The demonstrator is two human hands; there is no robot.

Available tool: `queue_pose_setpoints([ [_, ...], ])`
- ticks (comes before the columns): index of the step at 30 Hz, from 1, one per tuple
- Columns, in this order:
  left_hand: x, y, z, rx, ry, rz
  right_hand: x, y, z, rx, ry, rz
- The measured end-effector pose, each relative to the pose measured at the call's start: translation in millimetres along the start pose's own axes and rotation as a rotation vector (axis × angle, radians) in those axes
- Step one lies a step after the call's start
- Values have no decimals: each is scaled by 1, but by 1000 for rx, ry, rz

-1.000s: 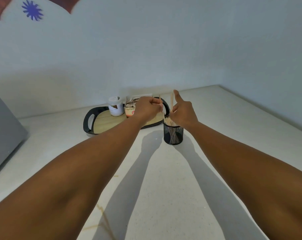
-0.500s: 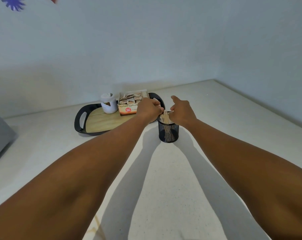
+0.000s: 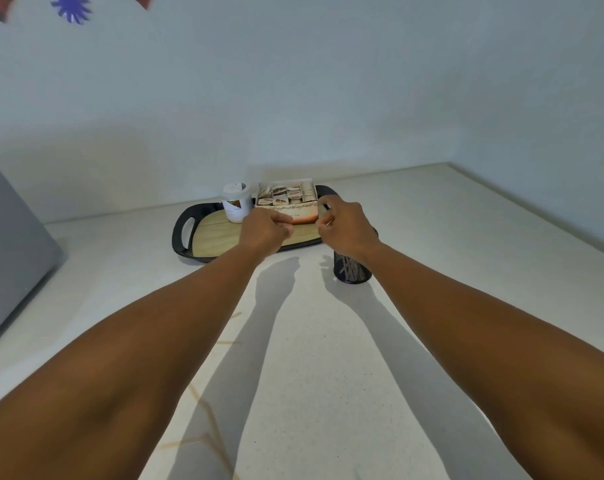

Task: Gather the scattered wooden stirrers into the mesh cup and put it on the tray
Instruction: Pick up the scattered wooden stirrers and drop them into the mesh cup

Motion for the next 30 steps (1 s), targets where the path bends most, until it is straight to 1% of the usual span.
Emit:
queue_pose_setpoints([
  [5,-39,17,-30,17,-40,-63,-22,15,39,-117,-32,-83],
  [10,-81,39,-57,41,-34,-134,-36,31,80,-259,-38,-87],
  [15,-122,57,-88,21,-163,-193,-48,47,118,-383,-2,-103],
  [19,-155,69,-114,6,-224,-291,-56,58,146,-456,-7,-95],
  [24,-184,80,-140,-103,-387,-353,-77,69,173,-572,69,-193],
  [28,-197,90,-150,-265,-557,-358,-93,82,193,-681,215,-278],
  [30,-200,98,-153,-328,-592,-392,-99,88,202,-723,281,-312],
])
Point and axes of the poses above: each hand's wrist, its own y-axis away from the middle knuckle, its own z-axis out of the palm, x = y × z, the point moved 7 cm from there along -y, towards the middle knuckle, and after that the axes turned 1 degree about y, right-handed, at the moved point
